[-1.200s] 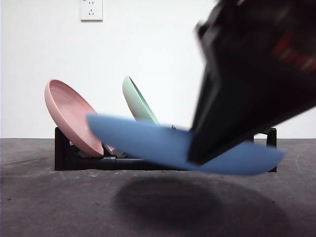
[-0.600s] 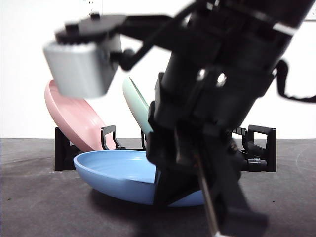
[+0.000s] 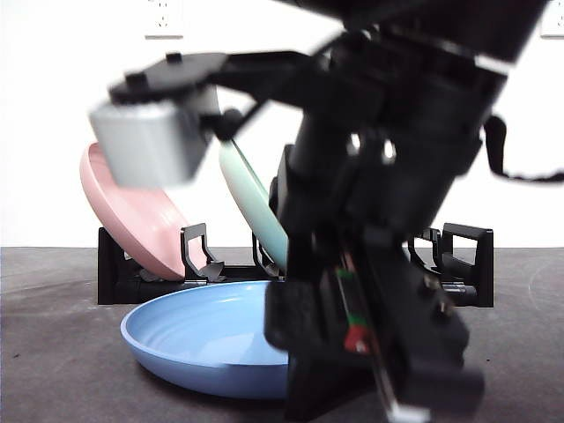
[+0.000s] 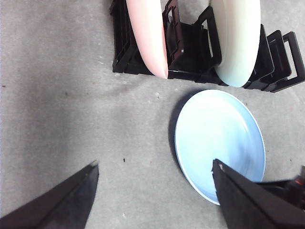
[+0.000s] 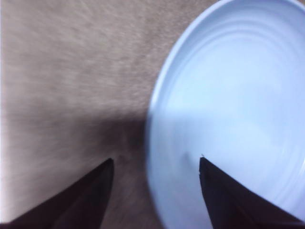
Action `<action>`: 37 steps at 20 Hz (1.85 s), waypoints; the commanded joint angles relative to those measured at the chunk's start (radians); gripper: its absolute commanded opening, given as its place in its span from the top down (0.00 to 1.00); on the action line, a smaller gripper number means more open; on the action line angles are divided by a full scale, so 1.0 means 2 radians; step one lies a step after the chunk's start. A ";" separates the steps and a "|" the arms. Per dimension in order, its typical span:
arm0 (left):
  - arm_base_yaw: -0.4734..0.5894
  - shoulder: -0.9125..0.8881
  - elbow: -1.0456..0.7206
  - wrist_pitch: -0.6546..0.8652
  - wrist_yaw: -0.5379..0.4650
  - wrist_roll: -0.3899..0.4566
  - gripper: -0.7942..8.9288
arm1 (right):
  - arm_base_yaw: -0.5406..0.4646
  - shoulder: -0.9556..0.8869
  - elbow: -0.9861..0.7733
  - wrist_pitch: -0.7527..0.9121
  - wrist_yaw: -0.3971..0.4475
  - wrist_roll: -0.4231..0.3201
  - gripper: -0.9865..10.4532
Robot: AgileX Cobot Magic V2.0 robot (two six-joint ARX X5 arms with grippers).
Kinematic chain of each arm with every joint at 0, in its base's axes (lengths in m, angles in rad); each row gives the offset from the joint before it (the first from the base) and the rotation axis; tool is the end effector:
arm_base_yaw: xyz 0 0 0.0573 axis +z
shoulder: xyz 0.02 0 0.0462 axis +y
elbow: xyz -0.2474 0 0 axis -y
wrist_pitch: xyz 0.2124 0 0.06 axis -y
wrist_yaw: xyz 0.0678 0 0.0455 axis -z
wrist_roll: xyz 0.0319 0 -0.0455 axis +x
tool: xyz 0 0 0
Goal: Place the plate
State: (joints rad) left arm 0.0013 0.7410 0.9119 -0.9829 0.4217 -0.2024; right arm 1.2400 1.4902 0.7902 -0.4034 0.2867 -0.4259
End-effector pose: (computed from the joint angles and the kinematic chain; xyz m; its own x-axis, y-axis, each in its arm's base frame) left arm 0.1033 -0.0129 0.2954 0.6283 -0.4085 -0.6621 0.1288 0.8939 -0.4293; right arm 0.0883 0.2293 0.1713 0.4078 0.3169 -0.8563 -0.9082 0.0446 -0.4161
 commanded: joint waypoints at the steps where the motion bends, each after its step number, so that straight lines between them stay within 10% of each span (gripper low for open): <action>1: -0.001 0.003 0.009 0.012 0.002 0.004 0.53 | 0.017 -0.026 0.043 -0.049 -0.014 0.069 0.66; 9: -0.001 0.003 0.009 0.019 0.002 -0.001 0.53 | -0.055 -0.245 0.058 -0.063 -0.071 0.161 0.66; 18: -0.001 0.003 0.009 0.059 0.002 -0.061 0.53 | -0.356 -0.390 0.058 -0.118 -0.102 0.171 0.66; 24: -0.021 0.035 0.015 0.126 0.002 -0.105 0.54 | -0.512 -0.355 0.058 -0.229 -0.153 0.283 0.66; 37: -0.116 0.367 0.322 0.014 -0.202 0.006 0.58 | -0.527 -0.351 0.058 -0.244 -0.156 0.273 0.66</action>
State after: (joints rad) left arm -0.2272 1.4628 1.5375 -0.9520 0.0235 -0.2203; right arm 0.1856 0.7853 0.8940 -0.8978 -0.0257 0.1204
